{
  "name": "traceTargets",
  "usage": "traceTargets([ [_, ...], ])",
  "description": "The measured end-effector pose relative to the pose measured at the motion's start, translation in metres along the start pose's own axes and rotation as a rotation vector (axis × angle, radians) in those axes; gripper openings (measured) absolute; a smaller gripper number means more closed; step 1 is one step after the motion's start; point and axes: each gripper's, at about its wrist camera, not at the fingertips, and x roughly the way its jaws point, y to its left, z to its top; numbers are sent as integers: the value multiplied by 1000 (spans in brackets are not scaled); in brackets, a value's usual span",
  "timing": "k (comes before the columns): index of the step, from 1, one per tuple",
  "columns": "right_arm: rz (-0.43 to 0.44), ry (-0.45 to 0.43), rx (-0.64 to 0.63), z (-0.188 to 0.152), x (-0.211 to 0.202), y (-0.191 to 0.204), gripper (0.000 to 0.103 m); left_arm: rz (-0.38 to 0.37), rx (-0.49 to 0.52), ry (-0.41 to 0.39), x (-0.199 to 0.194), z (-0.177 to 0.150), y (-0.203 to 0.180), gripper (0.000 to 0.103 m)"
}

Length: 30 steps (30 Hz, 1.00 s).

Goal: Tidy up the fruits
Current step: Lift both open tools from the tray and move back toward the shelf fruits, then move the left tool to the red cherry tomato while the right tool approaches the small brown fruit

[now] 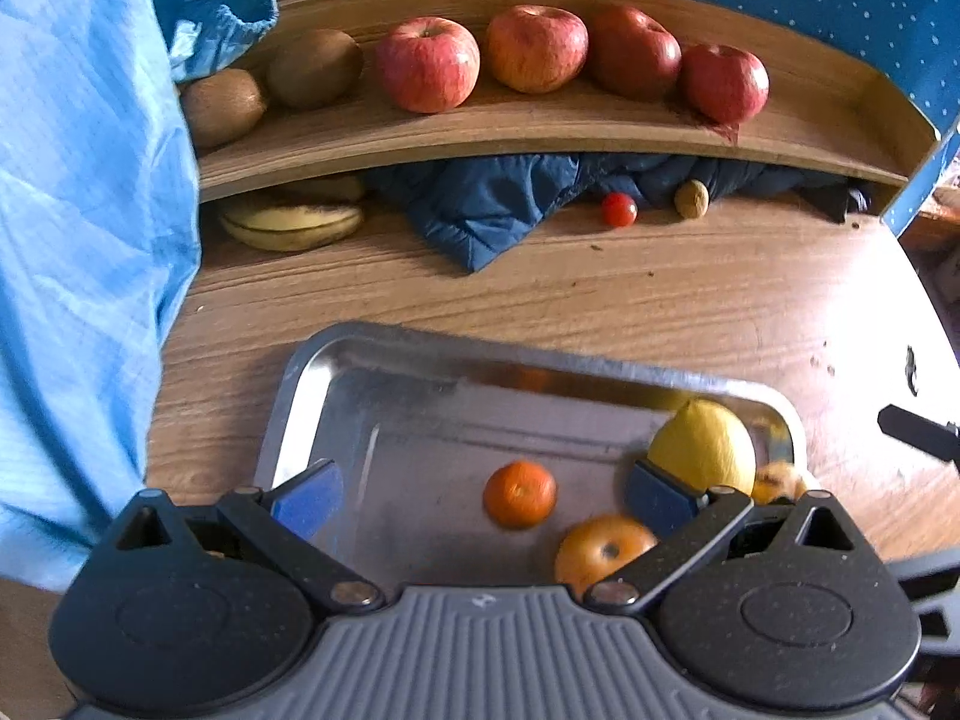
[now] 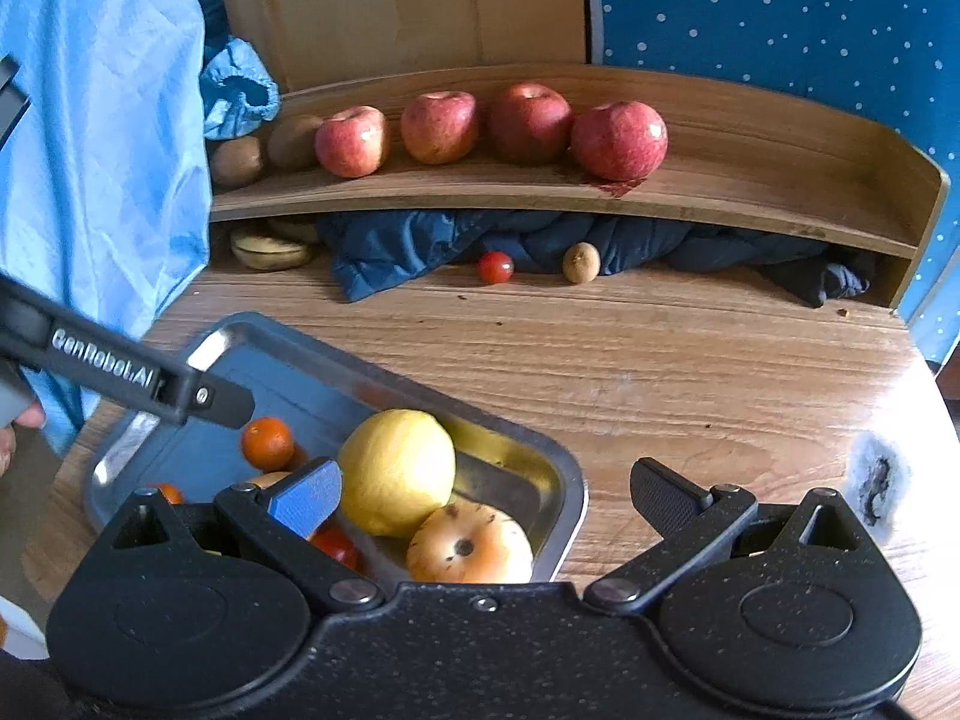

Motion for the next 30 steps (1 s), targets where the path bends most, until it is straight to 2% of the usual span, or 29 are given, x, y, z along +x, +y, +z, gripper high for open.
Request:
traceTargets([
  [8, -57, 0, 26, 7, 10, -9, 102, -39, 15, -12, 17, 24, -16, 103],
  [15, -107, -9, 58, 16, 20, -21, 102, -39, 29, -27, 32, 42, -30, 103],
  [30, -153, 19, 30, 43, 62, -37, 102, -87, -35, -12, 78, 86, -48, 103],
])
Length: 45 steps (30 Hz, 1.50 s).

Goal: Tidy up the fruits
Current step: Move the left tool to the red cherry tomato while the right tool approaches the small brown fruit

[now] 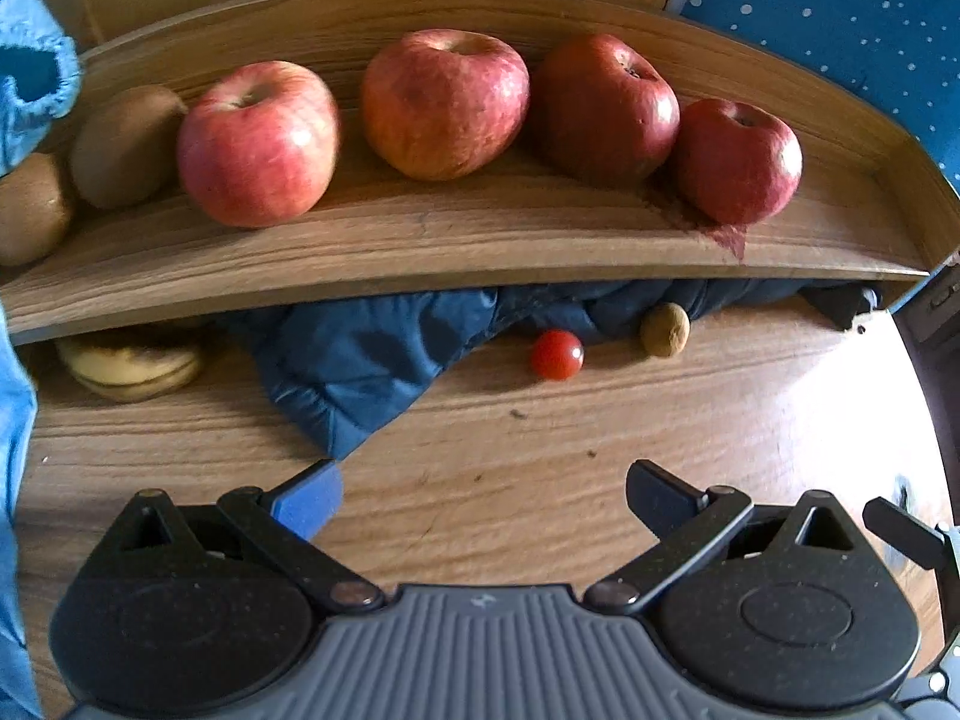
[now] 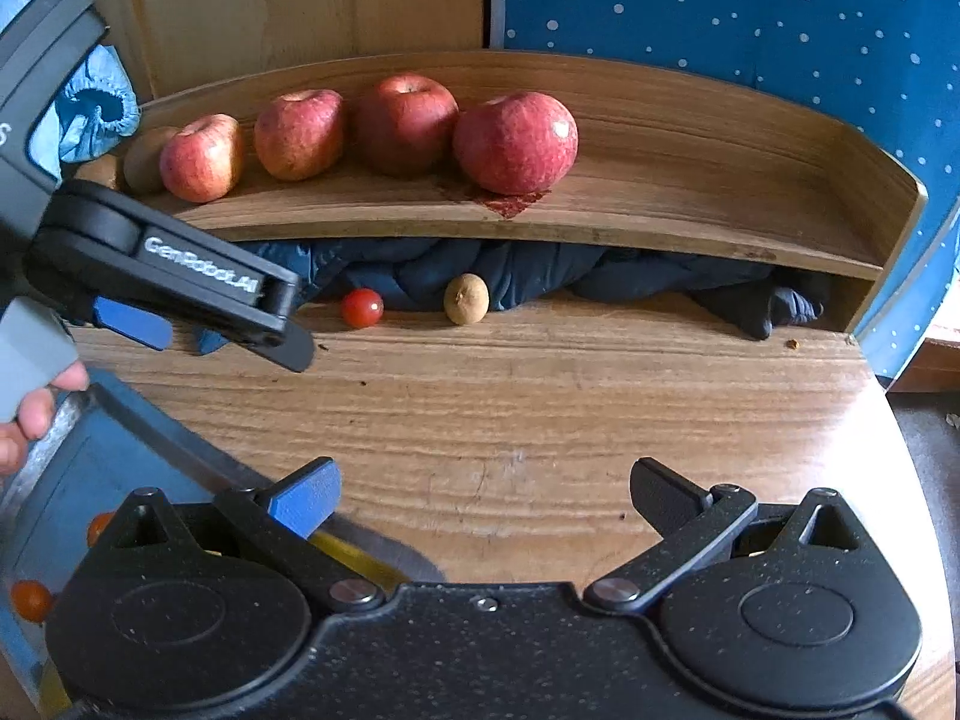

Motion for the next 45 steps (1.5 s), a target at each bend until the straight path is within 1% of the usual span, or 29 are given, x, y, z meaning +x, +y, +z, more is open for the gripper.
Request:
traceTargets([
  [7, -12, 5, -41, 10, 18, -7, 102, -25, -43, 4, 14, 13, -4, 102],
  [14, -37, -12, -69, 22, 32, -13, 102, -48, -54, 11, 25, 18, -4, 102],
  [19, -52, -30, -74, 30, 41, -15, 102, -58, -39, 7, 32, 21, -8, 102],
  [26, -55, -42, -75, 36, 52, -14, 94, -64, -62, 2, 42, 27, -9, 102],
  [33, -51, -54, -81, 40, 62, -10, 92, -76, -87, -12, 47, 34, -10, 102],
  [34, -49, -57, -84, 41, 63, -8, 92, -76, -87, -15, 48, 34, -10, 101],
  [36, -43, -57, -91, 43, 65, -6, 86, -73, -89, -24, 48, 37, -8, 99],
  [40, -38, -59, -105, 45, 69, -2, 83, -75, -103, -30, 49, 40, -4, 95],
  [42, -35, -61, -112, 46, 71, 1, 81, -77, -110, -33, 48, 41, 6, 92],
  [45, -42, -66, -119, 47, 73, 4, 79, -83, -118, -35, 45, 41, 11, 88],
])
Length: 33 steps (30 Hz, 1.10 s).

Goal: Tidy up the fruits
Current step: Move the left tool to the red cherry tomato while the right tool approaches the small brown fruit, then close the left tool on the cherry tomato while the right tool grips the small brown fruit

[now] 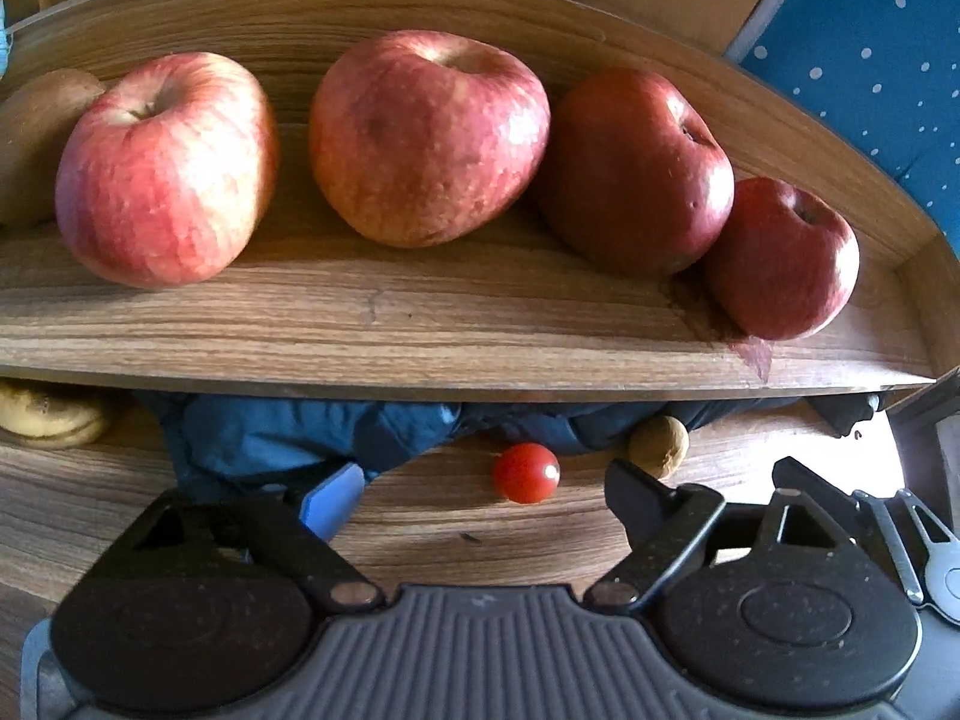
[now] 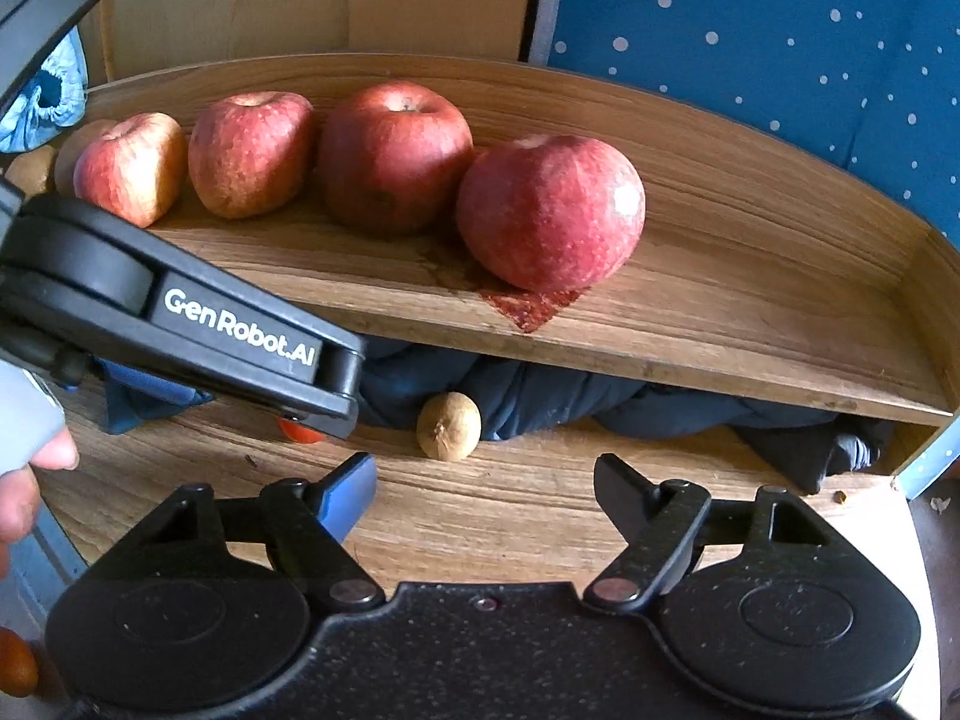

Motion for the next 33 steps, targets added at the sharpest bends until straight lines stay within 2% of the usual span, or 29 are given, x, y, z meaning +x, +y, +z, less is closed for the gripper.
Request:
traceTargets([
  [7, -2, -6, -16, 0, 4, 7, 69, -21, -8, 4, -12, -2, 6, 72],
  [11, -3, -1, -22, 1, 7, 7, 59, -38, -8, 19, -10, -2, 7, 60],
  [16, 10, -3, -29, 0, 5, 8, 48, -53, -13, 22, -6, -2, 6, 55],
  [20, 25, -1, -33, -1, 8, 8, 44, -61, -10, 21, -5, 0, 7, 47],
  [33, 46, 6, -25, 0, 17, 6, 30, -74, -23, 23, 0, 6, 10, 42],
])
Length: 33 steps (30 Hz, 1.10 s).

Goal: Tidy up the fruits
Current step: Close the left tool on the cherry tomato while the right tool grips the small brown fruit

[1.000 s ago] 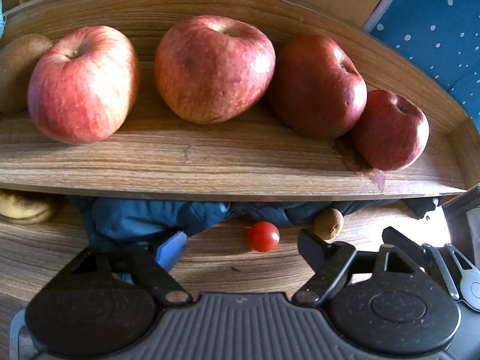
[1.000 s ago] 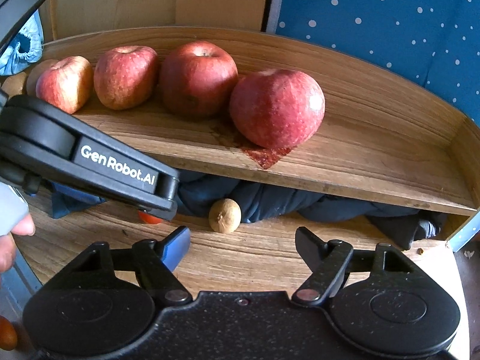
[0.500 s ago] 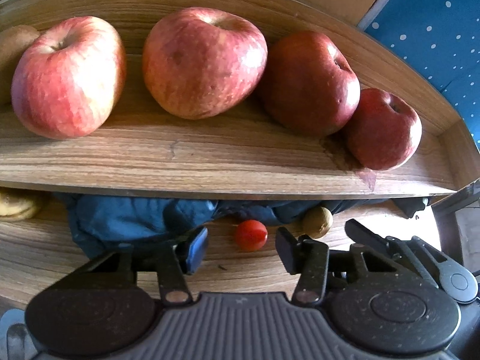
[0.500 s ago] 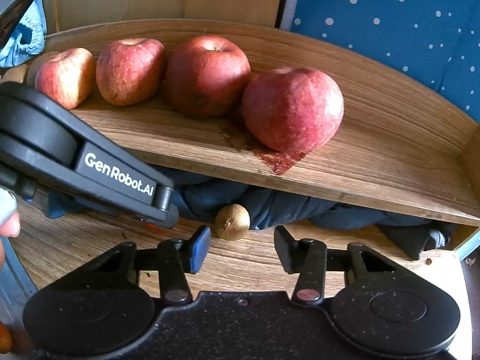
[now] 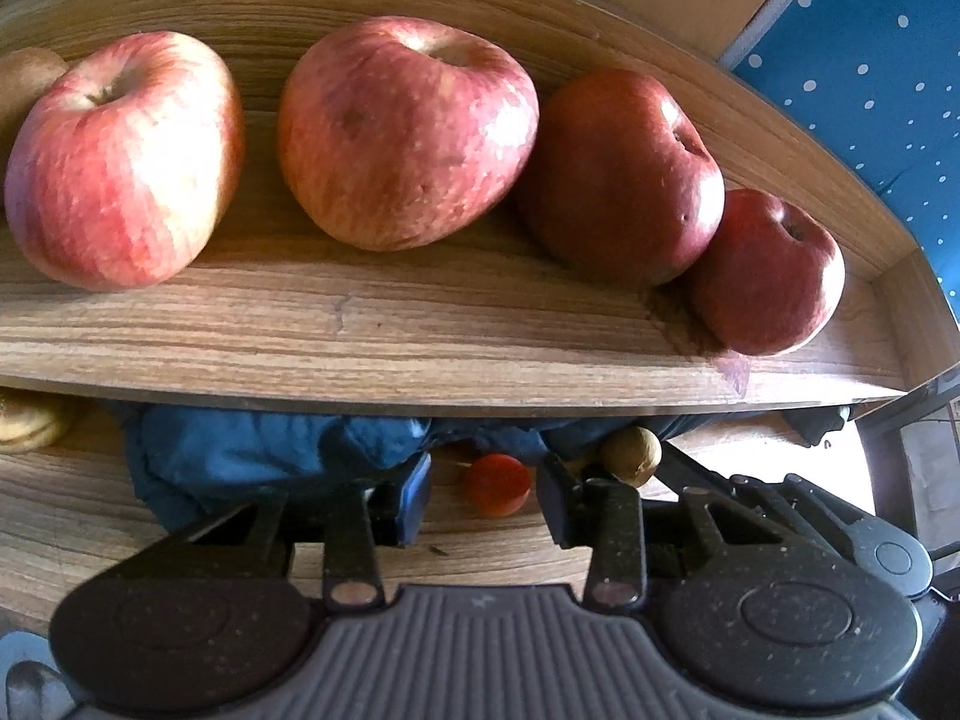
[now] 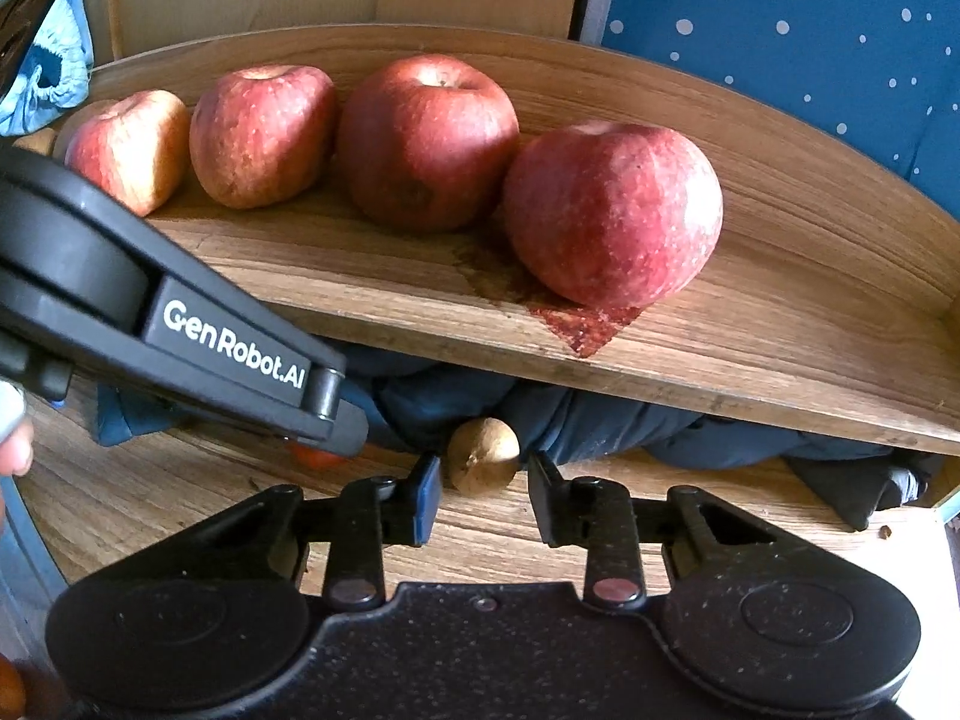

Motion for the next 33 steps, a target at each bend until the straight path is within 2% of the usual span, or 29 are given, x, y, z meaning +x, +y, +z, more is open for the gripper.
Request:
traceTargets([
  [4, 6, -4, 2, 0, -1, -2, 28, -2, 6, 4, 2, 0, -2, 41],
  [7, 10, -7, 5, 0, -2, -4, 28, -8, 3, 11, 2, -1, -3, 34],
  [14, 15, -13, 6, -1, -6, -6, 28, -19, 8, 23, 7, -5, -3, 27],
  [24, 32, -18, 6, -4, -10, -5, 28, -16, -14, 29, 7, -11, 1, 26],
  [33, 69, -38, 2, -10, -25, 5, 28, 5, -15, 4, -9, -24, 3, 26],
])
